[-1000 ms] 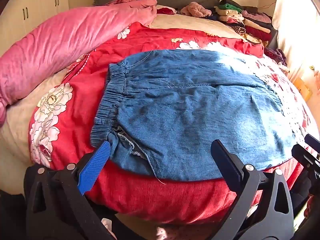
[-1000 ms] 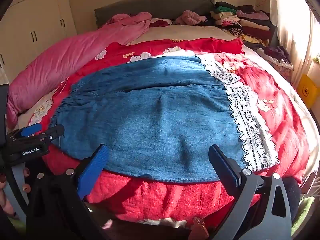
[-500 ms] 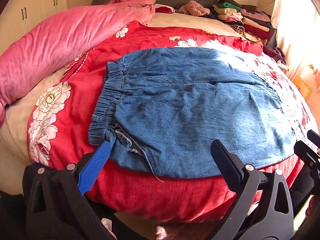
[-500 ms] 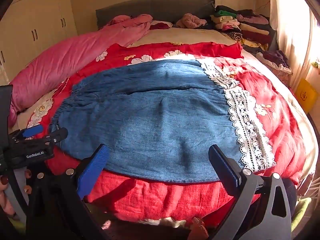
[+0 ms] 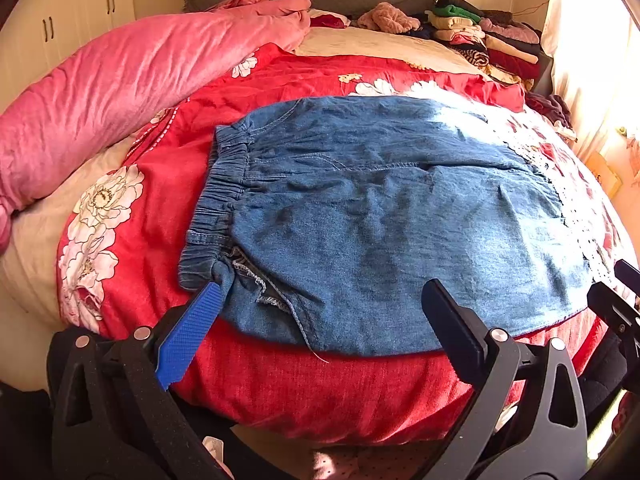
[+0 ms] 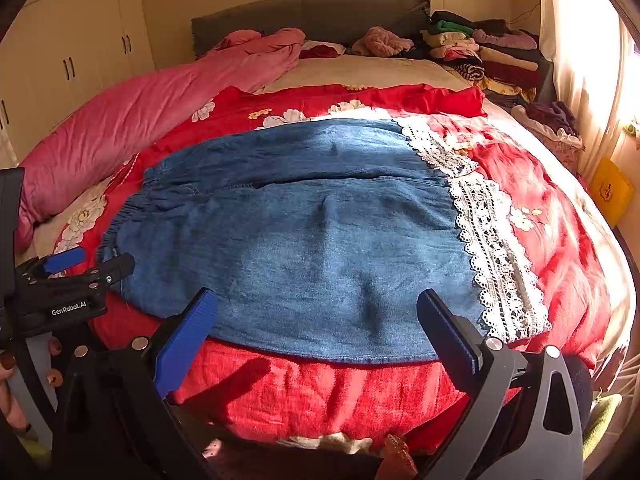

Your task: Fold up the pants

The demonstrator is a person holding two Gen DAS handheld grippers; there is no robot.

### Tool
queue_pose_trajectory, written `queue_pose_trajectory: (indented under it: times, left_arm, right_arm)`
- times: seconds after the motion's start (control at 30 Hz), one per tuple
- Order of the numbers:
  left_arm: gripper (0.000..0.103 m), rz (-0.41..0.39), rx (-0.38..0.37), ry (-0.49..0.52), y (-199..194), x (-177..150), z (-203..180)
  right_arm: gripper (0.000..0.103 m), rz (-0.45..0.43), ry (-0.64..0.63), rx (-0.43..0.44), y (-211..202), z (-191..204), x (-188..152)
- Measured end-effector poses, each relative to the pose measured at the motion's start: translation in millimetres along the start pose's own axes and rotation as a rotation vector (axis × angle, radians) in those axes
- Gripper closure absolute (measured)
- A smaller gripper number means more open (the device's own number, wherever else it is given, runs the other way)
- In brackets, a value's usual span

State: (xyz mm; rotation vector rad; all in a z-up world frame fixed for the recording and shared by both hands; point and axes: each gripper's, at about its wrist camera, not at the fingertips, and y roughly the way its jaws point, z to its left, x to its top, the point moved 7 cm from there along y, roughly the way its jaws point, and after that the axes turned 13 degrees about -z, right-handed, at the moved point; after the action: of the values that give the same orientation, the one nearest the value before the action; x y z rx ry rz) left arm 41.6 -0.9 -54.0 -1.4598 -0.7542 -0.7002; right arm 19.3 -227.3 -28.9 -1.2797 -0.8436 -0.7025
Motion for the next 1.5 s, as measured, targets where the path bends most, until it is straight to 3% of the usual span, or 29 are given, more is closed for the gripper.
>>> queue_pose_trajectory:
  times: [1.5]
  left_arm:
    - [0.009,-0.012,0.013,0.004,3,11,8]
  right_arm:
    - [0.004,0.004,-0.027,-0.005,7,6,5]
